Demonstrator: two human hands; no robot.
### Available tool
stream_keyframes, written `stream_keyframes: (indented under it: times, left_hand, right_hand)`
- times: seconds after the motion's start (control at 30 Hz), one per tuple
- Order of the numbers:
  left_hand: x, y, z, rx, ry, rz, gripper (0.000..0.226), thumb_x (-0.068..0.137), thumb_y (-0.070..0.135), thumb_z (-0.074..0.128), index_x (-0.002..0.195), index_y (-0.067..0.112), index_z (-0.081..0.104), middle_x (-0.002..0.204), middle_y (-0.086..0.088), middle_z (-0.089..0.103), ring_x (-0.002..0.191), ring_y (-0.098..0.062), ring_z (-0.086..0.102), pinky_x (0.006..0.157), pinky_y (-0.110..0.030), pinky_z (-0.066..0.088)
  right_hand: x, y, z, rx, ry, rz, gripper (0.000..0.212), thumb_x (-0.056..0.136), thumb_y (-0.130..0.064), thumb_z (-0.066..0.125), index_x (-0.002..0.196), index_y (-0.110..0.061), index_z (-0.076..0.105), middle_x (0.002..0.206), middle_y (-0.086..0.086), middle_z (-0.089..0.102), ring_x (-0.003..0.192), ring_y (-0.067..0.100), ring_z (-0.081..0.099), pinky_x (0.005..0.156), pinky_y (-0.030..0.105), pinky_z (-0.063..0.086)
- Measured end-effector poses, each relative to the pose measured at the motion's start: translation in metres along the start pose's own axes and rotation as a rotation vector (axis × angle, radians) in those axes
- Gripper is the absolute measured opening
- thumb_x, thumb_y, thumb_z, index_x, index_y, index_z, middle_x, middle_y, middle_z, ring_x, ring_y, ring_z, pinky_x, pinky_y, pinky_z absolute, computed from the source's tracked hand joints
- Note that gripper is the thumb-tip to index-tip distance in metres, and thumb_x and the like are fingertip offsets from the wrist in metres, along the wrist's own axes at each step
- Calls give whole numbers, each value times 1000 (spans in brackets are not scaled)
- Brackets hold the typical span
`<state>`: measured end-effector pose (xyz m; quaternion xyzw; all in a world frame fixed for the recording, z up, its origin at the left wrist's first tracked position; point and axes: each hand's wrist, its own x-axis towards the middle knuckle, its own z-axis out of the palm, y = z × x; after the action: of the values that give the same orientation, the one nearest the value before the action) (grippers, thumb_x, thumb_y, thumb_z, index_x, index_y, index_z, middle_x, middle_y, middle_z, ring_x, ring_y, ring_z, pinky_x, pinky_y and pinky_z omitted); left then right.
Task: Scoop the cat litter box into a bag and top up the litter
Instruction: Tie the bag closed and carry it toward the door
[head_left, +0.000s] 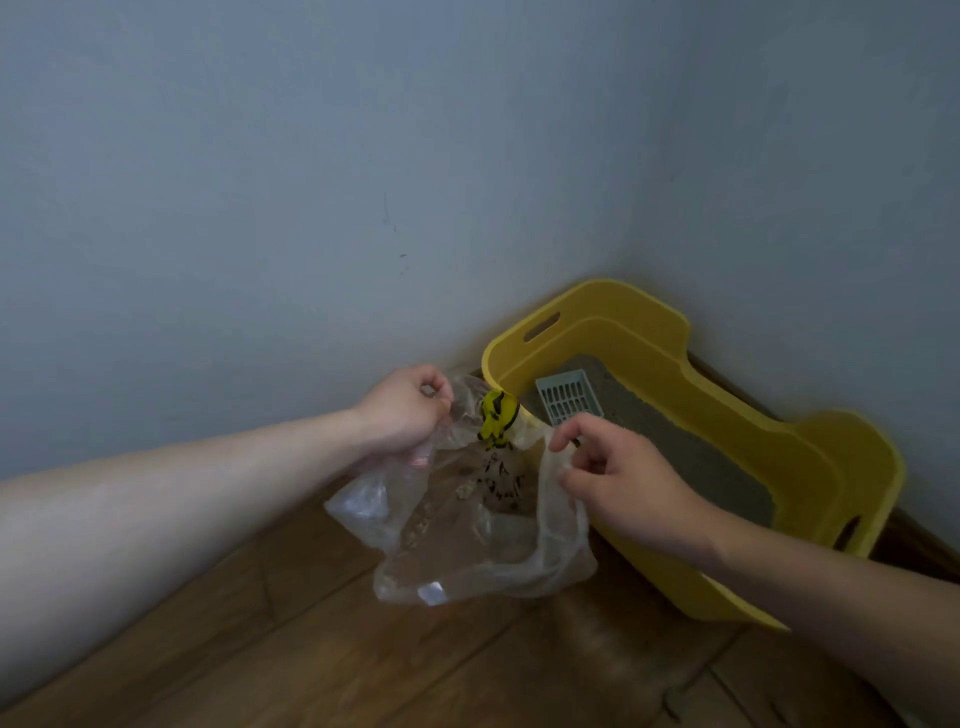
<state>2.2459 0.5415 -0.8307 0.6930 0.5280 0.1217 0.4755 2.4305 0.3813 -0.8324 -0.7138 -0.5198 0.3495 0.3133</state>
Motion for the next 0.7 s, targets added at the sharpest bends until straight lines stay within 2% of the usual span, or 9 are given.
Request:
stream_keyframes:
  times: [0.1,0.17,0.23,0.3,0.4,0.47,0.57,0.63,0.7]
  left_hand:
    - [-4,7,1,-42,3,-12,19,95,2,50,81,14,57,70,-15,61,42,-21,47,36,-21,38]
    - [-7,11,1,-72,-8,-48,22,94,1,51,78,14,57,67,-13,58,41,-18,46,34,-19,36]
    - [-10,13,2,-90,-16,-102,24,94,0,50,75,14,56,66,-12,55,41,-16,44,32,-14,30]
    - [-12,16,4,-122,-25,-149,27,93,-2,48,72,12,56,62,-12,52,33,-14,42,32,-12,27]
    - [-11,16,5,-213,-36,-208,25,91,-5,45,75,6,61,59,-14,53,43,-23,52,47,-25,42]
    - [-11,17,5,-264,-26,-236,28,91,-6,43,73,5,61,54,-12,53,45,-24,52,50,-28,44]
    - [-15,24,7,-371,-32,-254,30,92,-9,43,69,6,56,50,-9,48,42,-18,45,33,-20,44]
    - [-17,29,7,-404,-43,-253,27,90,-11,44,69,5,53,57,-10,46,48,-18,44,33,-21,45]
    - [-16,29,5,-411,-43,-253,26,88,-11,45,69,6,52,59,-10,46,50,-18,45,38,-22,48]
  right_hand:
    - [1,-12,0,75,8,-63,23,91,-3,61,85,-23,69,71,4,68,64,15,66,67,38,55]
    - [1,-20,4,105,2,-72,25,91,-2,61,82,-23,72,67,-4,67,62,9,65,66,34,54]
    - [0,-30,9,123,-27,-101,22,90,-6,65,81,-24,74,66,-3,68,62,7,64,65,32,52]
    - [-3,-40,14,122,-76,-129,9,89,-23,70,81,-23,76,70,4,70,64,8,62,66,36,53]
    - [-10,-58,24,-4,-114,-119,40,78,-61,69,77,-21,74,71,3,68,61,3,57,61,34,50]
    - [-14,-70,33,-143,-111,-103,54,70,-74,66,75,-22,72,63,-2,64,56,1,52,55,28,43]
    - [-13,-80,47,-193,-107,-88,50,74,-64,71,73,-14,67,56,-7,53,52,3,45,52,26,38]
    - [-11,-82,50,-130,-128,-98,37,80,-44,74,70,-9,64,56,-6,53,53,4,45,54,28,42]
    - [-7,-83,48,-30,-142,-81,26,84,-27,73,68,-9,65,56,-6,53,52,1,47,54,24,43]
